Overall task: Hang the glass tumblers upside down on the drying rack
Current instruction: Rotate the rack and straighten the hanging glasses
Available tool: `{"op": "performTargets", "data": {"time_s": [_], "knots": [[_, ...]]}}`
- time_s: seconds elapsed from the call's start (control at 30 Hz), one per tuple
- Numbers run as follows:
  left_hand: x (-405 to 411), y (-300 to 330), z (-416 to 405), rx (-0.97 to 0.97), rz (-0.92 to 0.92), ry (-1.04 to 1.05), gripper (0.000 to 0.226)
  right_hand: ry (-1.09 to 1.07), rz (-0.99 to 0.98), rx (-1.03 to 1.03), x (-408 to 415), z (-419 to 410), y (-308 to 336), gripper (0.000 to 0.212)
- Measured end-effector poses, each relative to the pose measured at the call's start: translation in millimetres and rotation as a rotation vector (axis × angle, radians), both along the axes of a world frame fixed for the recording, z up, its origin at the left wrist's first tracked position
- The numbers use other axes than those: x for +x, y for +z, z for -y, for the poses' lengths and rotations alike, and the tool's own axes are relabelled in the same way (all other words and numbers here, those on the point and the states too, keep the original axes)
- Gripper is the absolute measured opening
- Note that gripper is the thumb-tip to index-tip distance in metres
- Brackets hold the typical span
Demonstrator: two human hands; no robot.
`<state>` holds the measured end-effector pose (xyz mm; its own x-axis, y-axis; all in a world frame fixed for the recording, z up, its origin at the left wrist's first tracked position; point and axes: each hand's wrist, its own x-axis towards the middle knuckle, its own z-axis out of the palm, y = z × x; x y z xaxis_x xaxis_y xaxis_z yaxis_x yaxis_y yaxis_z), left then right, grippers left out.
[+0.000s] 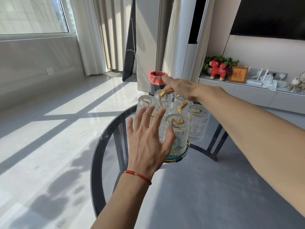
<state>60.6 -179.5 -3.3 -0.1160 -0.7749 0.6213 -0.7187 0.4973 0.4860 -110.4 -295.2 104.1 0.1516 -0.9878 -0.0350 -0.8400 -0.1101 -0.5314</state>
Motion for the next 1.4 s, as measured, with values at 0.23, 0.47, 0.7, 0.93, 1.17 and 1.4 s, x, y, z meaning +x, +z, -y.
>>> {"op": "performTargets", "data": {"time_s": [0.23,0.47,0.7,0.93,1.17,1.4], "knots": [[-2,1,-1,0.020,-0.002,-0.008,0.051,-0.038,-0.042,0.009,7,5,-1,0.085],[-1,0,-2,0.028,0.000,-0.005,0.050,-0.047,0.013,0.112,12,12,6,0.091],[0,1,-2,0.030,0.006,-0.001,0.051,-0.024,0.016,0.138,13,16,4,0.087],[3,2,-1,0.027,0.012,0.010,0.053,-0.016,-0.014,0.151,12,16,6,0.092],[4,3,-2,0.035,0.008,0.009,0.053,-0.023,0.019,0.111,13,12,7,0.093],[5,3,-2,0.044,0.001,0.007,0.054,-0.016,0.032,0.128,15,6,9,0.092]]}}
